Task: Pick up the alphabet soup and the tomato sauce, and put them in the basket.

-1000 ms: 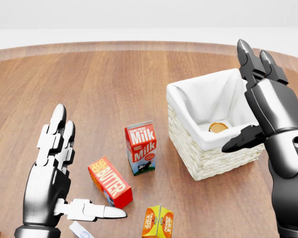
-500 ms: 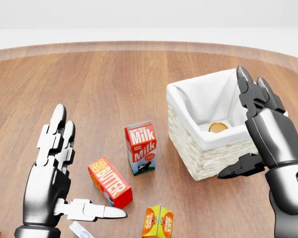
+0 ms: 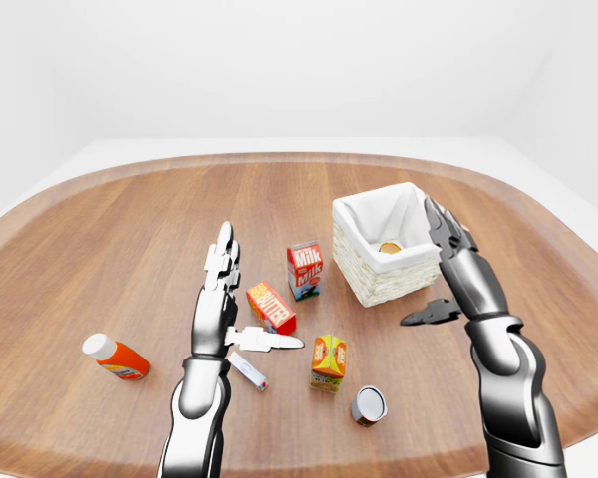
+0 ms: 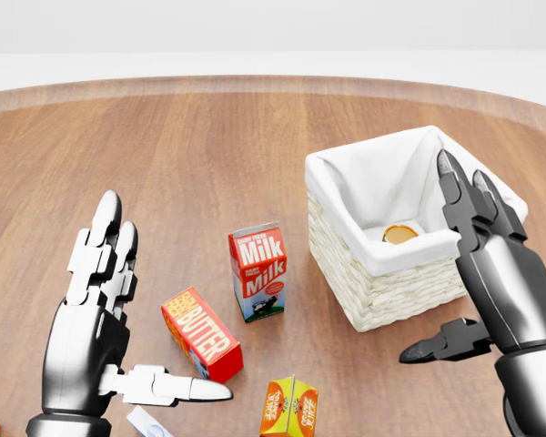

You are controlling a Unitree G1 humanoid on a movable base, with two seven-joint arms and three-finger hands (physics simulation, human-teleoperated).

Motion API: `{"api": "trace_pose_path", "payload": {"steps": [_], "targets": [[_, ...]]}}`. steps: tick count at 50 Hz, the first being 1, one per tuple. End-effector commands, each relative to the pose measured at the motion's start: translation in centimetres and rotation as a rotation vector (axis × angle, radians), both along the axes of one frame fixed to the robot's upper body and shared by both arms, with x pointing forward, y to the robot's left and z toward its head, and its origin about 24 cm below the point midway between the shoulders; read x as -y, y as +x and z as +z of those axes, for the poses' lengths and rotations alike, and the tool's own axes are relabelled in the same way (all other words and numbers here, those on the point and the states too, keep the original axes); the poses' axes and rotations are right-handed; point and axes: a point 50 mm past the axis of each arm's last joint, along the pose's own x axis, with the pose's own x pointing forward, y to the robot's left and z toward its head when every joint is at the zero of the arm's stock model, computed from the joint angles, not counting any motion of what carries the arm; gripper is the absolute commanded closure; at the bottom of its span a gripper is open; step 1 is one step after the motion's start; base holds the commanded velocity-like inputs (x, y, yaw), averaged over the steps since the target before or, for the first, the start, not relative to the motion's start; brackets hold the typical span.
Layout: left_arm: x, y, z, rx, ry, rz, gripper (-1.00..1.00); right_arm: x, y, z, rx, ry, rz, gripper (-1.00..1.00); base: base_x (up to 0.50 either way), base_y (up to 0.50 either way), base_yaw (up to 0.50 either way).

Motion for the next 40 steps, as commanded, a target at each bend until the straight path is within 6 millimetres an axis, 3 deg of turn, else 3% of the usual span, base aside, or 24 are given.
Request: {"api": "trace_pose_path", "payload": {"steps": [1,8,10,13,40], "targets": [[0.0,0.0,-0.2,-0.008,0.021,0.001,-1.00,-0.2,-1.6,-1.6,-0.008,0.014,0.012,-1.00,0.00,0.00,0.00],[0.0,0.0,-0.2,-0.008,0.021,0.001,-1.00,-0.2,-2.1,-1.5,-0.018,0.033,0.022,-1.00,0.00,0.00,0.00],[0.0,0.0,-0.2,-0.008,0.020,0.001,-1.00,-0.2,-2.4,-2.7,-0.048,0.060,0.013,-1.00,0.00,0.00,0.00],[0.0,0.0,-0.2,-0.008,0.021,0.001,-1.00,-0.5,-2.7,-2.2,-0.042,0.073,0.039,-1.00,0.00,0.00,0.00],[0.0,-0.2,-0.1,-0.004,0.019,0.002,-1.00,-0.4,-4.6,-4.9,-0.123,0.215,0.005,-1.00,0.00,0.00,0.00]]}}
